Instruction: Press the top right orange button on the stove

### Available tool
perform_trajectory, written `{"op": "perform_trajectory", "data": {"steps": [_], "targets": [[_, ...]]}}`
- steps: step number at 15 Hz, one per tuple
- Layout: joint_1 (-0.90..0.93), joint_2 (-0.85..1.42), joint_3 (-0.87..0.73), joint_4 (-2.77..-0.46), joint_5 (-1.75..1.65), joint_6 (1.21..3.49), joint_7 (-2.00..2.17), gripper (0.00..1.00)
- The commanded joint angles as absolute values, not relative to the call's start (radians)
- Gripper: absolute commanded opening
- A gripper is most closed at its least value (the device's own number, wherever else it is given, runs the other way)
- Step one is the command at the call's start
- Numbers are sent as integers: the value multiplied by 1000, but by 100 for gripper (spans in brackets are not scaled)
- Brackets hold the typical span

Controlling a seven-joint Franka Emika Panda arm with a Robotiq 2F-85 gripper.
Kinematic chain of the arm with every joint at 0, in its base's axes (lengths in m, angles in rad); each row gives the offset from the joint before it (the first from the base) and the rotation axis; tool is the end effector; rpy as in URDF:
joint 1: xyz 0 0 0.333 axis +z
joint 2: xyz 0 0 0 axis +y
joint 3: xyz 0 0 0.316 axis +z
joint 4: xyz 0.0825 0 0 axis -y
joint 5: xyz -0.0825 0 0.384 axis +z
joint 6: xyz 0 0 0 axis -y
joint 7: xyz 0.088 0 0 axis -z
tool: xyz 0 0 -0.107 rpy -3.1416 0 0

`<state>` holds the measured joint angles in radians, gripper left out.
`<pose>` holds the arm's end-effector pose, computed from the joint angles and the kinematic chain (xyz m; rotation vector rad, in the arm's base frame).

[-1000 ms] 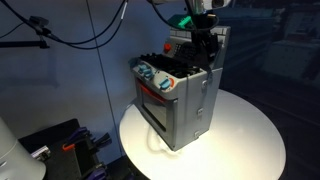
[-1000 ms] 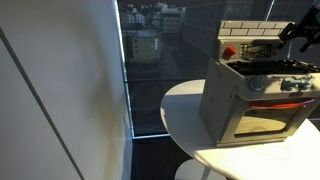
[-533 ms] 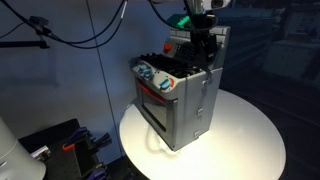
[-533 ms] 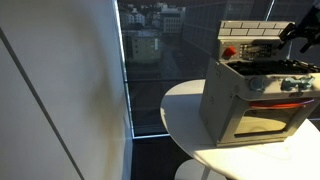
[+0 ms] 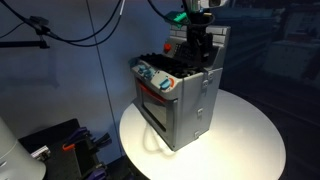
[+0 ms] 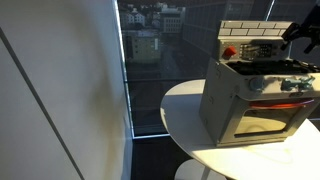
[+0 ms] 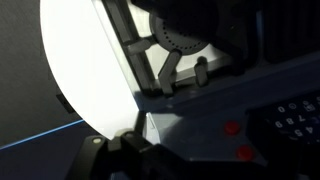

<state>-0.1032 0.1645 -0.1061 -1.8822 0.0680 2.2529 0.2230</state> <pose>0.6077 -0.1243 0.4425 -3.0003 0.7127 -0.3204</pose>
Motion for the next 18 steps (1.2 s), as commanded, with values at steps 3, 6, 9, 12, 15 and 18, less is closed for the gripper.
{"op": "perform_trajectory", "data": {"steps": [3, 6, 9, 12, 15, 18], "targets": [[-107, 108, -102, -1897, 96, 2137, 171, 100], [-105, 85, -102, -1900, 88, 2072, 158, 100], [-103, 62, -103, -1903, 74, 1997, 151, 100], [-101, 38, -103, -1903, 60, 1918, 154, 100], [-96, 4, -101, -1916, 38, 1853, 165, 100], [-90, -47, -96, -1954, 18, 1827, 167, 100]]}}
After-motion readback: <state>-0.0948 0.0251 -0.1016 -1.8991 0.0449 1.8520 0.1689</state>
